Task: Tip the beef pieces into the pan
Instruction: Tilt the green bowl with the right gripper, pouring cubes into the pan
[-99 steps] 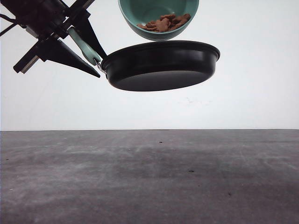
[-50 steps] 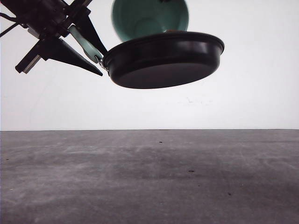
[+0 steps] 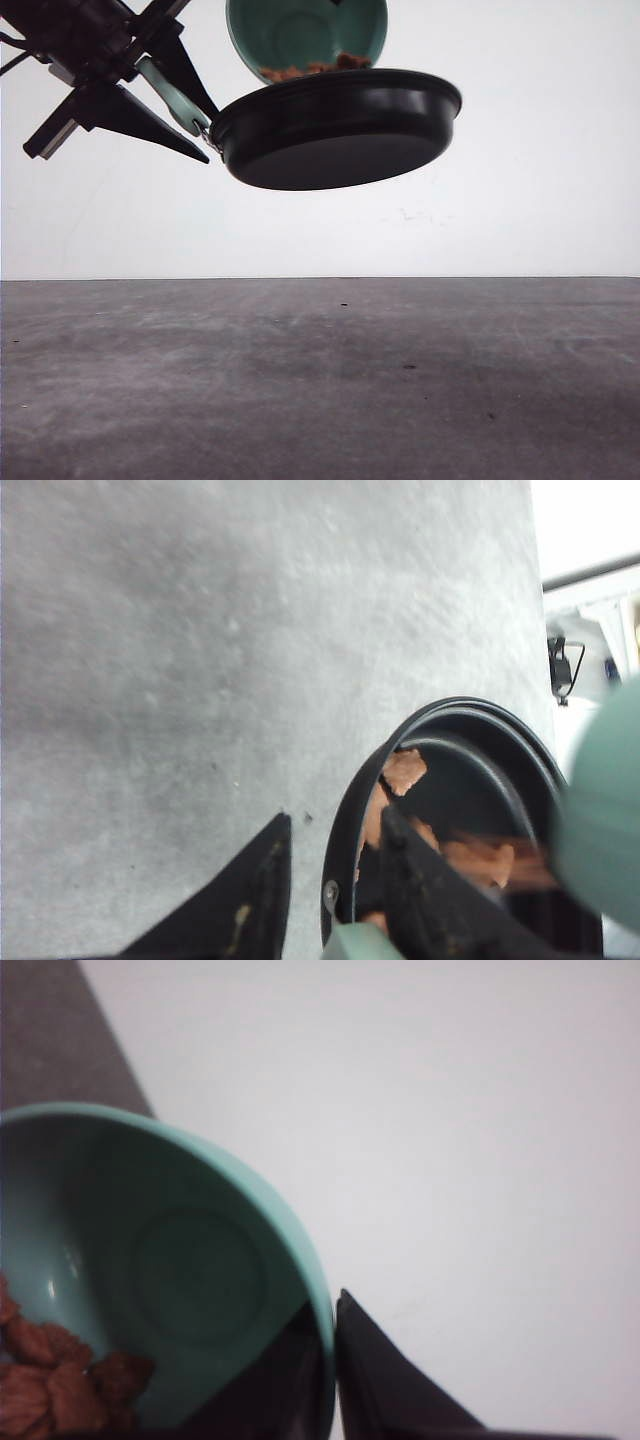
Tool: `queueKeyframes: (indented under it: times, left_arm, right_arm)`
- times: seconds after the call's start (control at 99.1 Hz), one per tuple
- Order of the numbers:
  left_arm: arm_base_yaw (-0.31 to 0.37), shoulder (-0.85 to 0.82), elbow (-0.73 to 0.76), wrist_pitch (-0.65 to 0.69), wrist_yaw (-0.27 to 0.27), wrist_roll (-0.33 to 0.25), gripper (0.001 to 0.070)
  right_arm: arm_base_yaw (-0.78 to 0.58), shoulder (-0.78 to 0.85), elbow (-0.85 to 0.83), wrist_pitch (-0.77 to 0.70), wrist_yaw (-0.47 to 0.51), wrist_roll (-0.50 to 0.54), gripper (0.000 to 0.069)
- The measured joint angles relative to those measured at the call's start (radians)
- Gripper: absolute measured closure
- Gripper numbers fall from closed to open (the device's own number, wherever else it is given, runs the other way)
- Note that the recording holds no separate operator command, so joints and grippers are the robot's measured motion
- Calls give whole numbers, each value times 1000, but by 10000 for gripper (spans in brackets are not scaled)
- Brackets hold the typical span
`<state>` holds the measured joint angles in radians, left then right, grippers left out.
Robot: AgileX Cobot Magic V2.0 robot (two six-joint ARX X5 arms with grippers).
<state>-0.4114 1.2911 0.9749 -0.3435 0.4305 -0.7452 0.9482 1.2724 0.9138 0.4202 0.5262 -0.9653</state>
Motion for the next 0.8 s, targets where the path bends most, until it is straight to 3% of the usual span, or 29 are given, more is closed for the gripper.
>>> queueKeyframes:
  times: [0.444,0.797]
  left_arm:
    - [17,0,0,-23,19,0,579]
    - [17,0,0,-26,21,0,579]
  right_arm:
    - [-40,5,-37,166,-36,-14,680]
    - [-45,10,-54,217,-37,-14,680]
